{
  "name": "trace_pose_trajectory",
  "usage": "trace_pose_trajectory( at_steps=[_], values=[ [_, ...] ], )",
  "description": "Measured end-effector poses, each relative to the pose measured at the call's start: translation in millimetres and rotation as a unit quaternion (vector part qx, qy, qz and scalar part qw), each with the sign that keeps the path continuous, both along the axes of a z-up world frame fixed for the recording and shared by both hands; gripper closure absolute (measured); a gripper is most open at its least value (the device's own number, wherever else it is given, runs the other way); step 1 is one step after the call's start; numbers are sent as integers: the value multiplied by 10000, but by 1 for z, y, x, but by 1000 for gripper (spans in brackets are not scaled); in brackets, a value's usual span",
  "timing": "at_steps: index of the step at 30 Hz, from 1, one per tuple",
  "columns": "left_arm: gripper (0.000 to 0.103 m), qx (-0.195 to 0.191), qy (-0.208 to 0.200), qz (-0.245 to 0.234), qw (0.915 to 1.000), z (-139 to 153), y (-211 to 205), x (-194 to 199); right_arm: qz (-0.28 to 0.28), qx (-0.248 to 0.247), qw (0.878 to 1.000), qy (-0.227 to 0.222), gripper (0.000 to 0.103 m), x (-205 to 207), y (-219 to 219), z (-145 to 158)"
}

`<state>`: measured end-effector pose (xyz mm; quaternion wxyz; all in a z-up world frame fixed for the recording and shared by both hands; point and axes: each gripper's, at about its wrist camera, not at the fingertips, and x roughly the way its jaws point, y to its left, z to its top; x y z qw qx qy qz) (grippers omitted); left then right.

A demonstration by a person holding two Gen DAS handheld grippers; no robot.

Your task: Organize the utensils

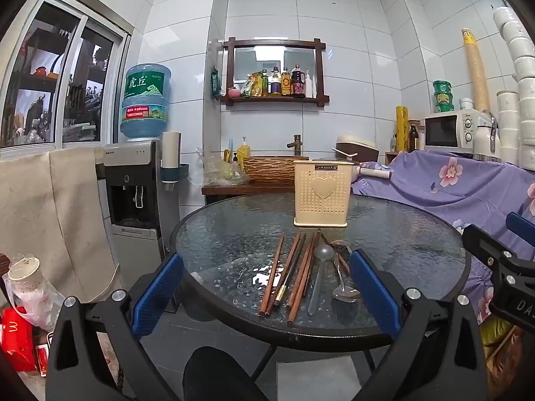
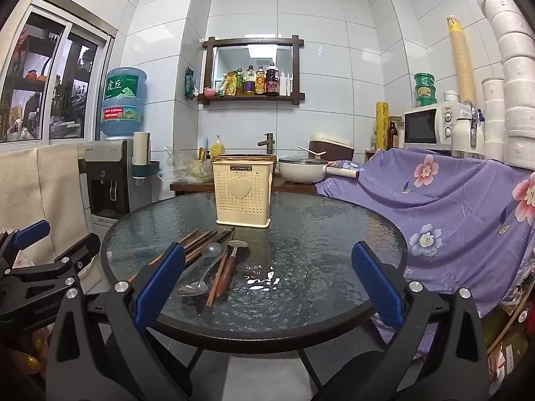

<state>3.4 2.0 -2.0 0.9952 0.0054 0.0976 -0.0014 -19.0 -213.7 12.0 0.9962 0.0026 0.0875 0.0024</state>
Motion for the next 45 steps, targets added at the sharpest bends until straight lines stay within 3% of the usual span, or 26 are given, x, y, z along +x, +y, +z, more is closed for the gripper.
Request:
trace_pose_trajectory(
  at_steps=[45],
  values=[
    [5,-34,-4,45,10000,1,5,-1,-13,15,10000,40,5,3,2,-6]
  ],
)
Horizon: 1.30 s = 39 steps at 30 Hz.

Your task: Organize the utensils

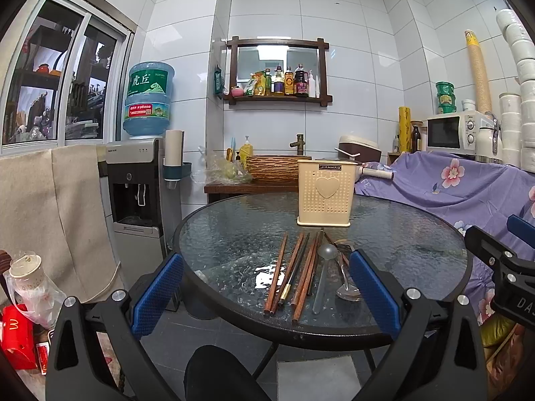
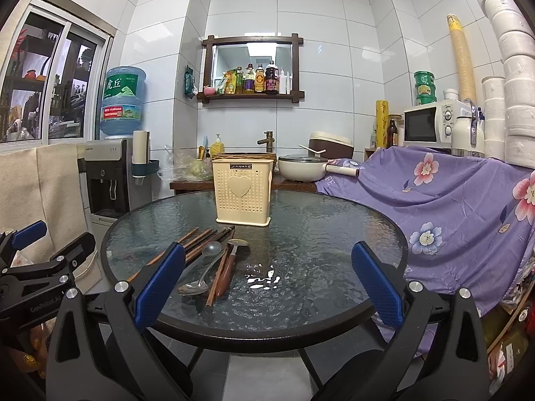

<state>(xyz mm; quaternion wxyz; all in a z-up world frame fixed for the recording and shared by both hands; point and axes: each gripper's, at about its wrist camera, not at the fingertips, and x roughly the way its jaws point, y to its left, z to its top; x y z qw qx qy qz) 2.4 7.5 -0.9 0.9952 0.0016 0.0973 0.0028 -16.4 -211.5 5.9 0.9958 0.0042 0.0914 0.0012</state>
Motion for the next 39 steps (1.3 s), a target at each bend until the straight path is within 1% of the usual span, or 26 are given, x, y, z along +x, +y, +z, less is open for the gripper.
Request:
trace_pose_trajectory(
  at_steps=[39],
  values=[
    [5,-9,15,8,10000,-1,1,0,14,6,10000,40,5,1,1,-3]
  ],
)
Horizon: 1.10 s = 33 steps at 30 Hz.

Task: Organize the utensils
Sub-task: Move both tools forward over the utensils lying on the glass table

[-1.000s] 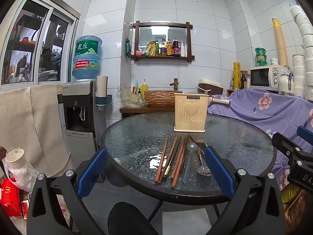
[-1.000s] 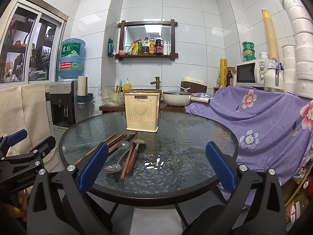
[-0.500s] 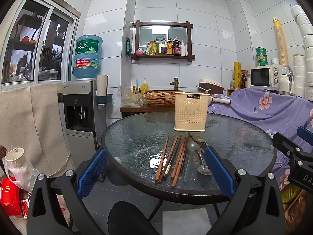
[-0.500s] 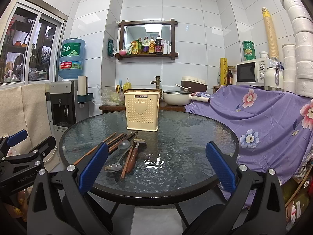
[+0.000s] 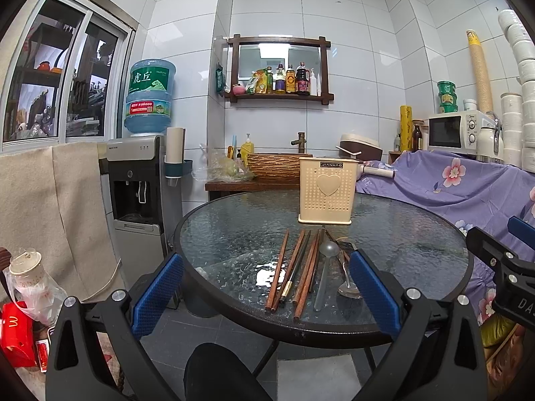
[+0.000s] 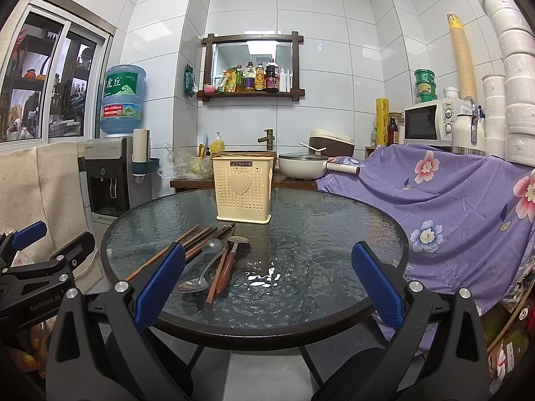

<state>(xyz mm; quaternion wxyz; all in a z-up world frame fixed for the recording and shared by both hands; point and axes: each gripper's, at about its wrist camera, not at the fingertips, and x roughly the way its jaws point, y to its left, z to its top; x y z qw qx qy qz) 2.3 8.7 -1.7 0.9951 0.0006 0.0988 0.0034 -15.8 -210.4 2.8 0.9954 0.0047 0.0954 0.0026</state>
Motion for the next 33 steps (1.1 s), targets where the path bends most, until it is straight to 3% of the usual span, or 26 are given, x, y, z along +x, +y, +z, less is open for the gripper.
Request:
trace_pose_trajectory(
  at_steps=[9,25,33],
  values=[
    [5,52,225,20,9997,-15,9,8,190,-51,9996,212,5,9,4,-9],
    [7,300,893,-186,9954,-44,25,46,565,-401,9923,1028,5,64,19,-38],
    [17,149,1100,-465,9927,-45,24,64,716,-458,9883,1268,7,83,31,-46]
  ],
)
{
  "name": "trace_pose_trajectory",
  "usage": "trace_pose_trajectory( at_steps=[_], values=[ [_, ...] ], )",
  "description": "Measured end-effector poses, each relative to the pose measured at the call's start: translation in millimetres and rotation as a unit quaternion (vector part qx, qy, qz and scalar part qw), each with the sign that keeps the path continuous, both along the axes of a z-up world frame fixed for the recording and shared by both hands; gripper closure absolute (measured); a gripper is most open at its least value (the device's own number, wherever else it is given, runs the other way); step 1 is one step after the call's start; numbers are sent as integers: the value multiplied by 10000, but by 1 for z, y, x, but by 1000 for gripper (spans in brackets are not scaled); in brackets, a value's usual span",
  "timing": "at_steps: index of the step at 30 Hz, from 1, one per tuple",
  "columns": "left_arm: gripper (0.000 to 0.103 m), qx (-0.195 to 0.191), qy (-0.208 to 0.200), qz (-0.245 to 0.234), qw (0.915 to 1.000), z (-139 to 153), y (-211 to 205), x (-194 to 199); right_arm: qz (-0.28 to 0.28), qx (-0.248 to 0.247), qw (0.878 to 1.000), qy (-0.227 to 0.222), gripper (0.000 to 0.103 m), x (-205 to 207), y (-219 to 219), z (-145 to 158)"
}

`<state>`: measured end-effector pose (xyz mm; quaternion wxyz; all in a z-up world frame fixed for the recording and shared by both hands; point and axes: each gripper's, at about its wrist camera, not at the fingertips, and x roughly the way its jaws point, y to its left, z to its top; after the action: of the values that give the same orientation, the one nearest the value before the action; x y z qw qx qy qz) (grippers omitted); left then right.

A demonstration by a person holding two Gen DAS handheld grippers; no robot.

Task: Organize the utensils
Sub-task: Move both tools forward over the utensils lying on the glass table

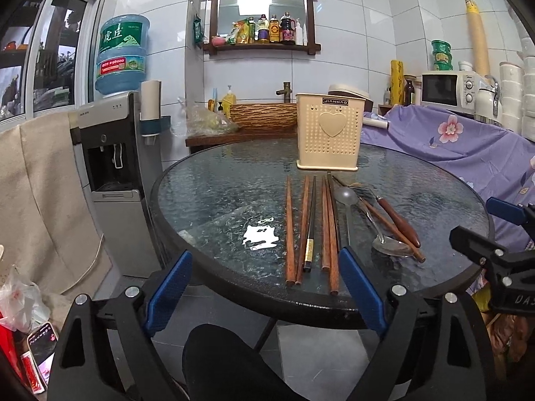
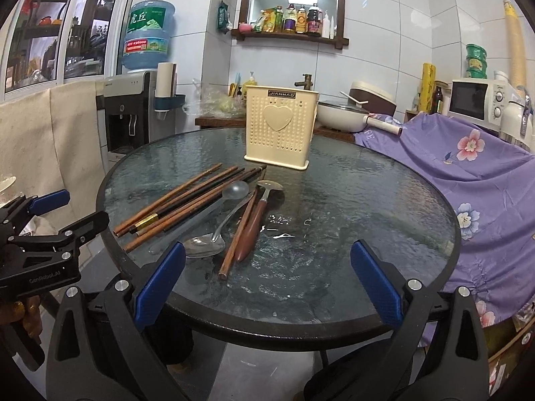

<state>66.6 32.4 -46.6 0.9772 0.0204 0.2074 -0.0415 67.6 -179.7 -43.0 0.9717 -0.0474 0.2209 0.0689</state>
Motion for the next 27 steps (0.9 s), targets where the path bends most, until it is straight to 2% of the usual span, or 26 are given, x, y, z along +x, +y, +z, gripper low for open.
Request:
trace_pose_trajectory(
  at_steps=[5,10,14,17,25,27],
  values=[
    [24,87,153,-100,9998,3,-4,11,47,-48,9997,243,16,13,5,-2],
    [24,201,396,-177,9989,5,-6,19,55,-11,9985,540,20,23,4,1],
    [25,180,616,-216,9977,7,-5,27,12,95,9966,812,27,32,0,-1],
    [32,156,802,-275,9963,6,-4,31,-5,109,9953,963,35,37,-2,-3],
    [50,-40,1342,-518,9896,6,-2,41,-7,7,9927,1208,39,44,0,-2],
    [52,-21,1427,-557,9882,6,-2,41,-5,-33,9921,1251,40,45,0,-1]
  ],
)
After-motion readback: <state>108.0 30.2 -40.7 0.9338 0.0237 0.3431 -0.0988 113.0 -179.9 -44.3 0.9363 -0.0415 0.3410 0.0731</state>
